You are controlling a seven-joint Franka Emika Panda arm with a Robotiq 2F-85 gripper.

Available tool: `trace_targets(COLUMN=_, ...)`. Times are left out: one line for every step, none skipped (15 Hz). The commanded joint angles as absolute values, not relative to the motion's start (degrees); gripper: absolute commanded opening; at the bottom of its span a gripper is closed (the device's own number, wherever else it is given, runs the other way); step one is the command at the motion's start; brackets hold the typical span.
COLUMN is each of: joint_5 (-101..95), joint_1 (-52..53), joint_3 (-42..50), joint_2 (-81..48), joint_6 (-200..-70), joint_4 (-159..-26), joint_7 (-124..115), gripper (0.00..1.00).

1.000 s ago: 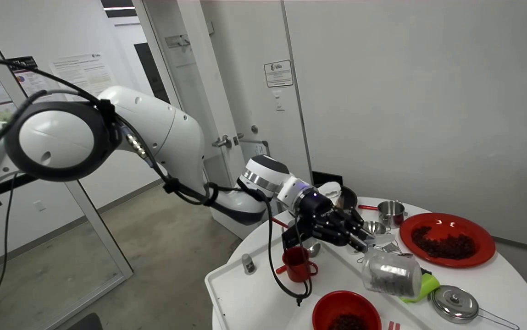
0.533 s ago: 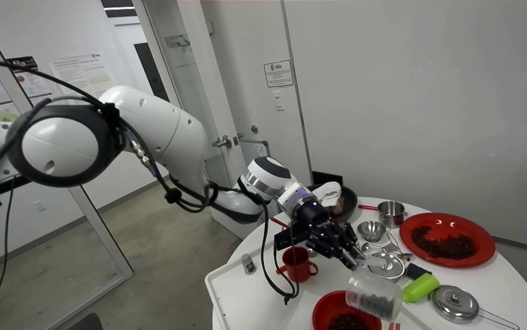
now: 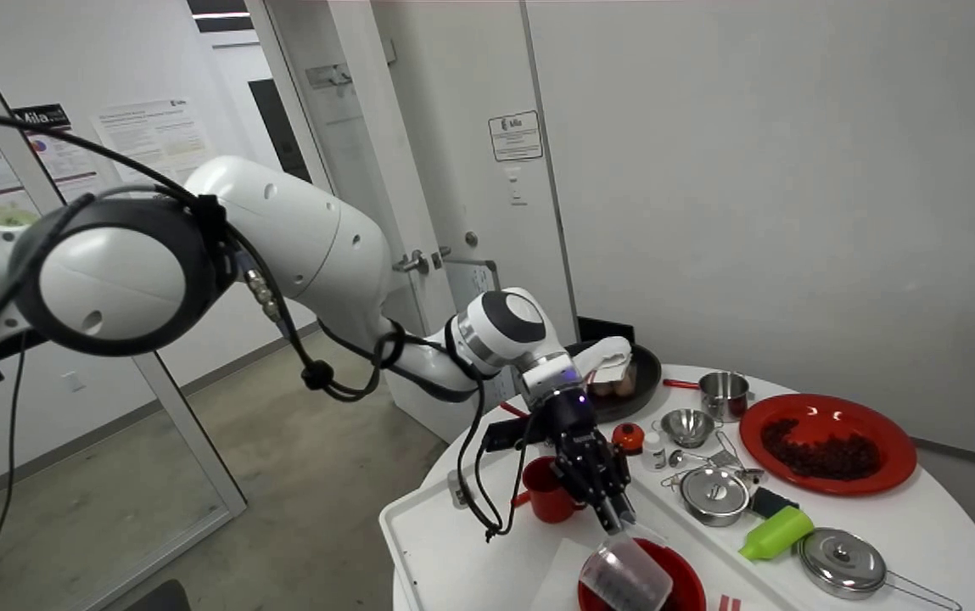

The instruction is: Pour some of the contents from the jug into the red bowl, pour the contents in the red cup into the red bowl then pour some of the contents from the jug into the red bowl

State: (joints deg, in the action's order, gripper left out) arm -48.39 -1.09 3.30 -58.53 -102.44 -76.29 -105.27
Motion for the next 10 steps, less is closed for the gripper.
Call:
trace_targets(joint_5=-39.4, joint_1=-1.9, joint_3=2.7, joint_2=-57.5, joint_6=-102.4, joint_4=-75.5, joint_7=-95.5, gripper=0.09)
trace_targets(joint_5=-36.9, joint_1=-1.7, joint_3=2.9, joint_2=-57.2, joint_6=-101.9, joint_4=-75.5, joint_7=-93.2, gripper=0.09)
trace_targets(joint_5=-34.6, joint_1=-1.2, joint_3=3.5, joint_2=-56.9, joint_6=-101.6, joint_4=-75.3, joint_7=-91.6, gripper=0.09)
trace_targets(joint_5=-33.1, joint_1=-0.6, joint_3=4.4, joint_2=-56.0, joint_6=-101.9, joint_4=-75.7, joint_7=-91.0, gripper=0.09)
trace_targets(joint_5=-31.8, joint_1=-0.2, joint_3=5.1, joint_2=-55.2, joint_6=-102.2, joint_4=-75.9, joint_7=-90.6, gripper=0.09)
trace_targets(joint_5=-30.4, joint_1=0.0, joint_3=5.6, joint_2=-53.6, joint_6=-102.8, joint_4=-76.8, joint_7=-90.0, gripper=0.09)
trace_targets(joint_5=-29.1, joint_1=0.2, joint_3=5.8, joint_2=-52.1, joint_6=-103.1, joint_4=-77.7, joint_7=-88.9, gripper=0.09)
trace_targets(joint_5=-27.2, joint_1=0.0, joint_3=5.2, joint_2=-50.7, joint_6=-103.2, joint_4=-78.4, joint_7=-85.9, gripper=0.09)
trace_targets(joint_5=-25.2, joint_1=-0.2, joint_3=4.6, joint_2=-49.6, joint_6=-103.3, joint_4=-78.9, joint_7=-82.4, gripper=0.09)
trace_targets(joint_5=-23.6, joint_1=0.0, joint_3=4.3, joint_2=-48.7, joint_6=-103.1, joint_4=-79.4, joint_7=-79.7, gripper=0.09)
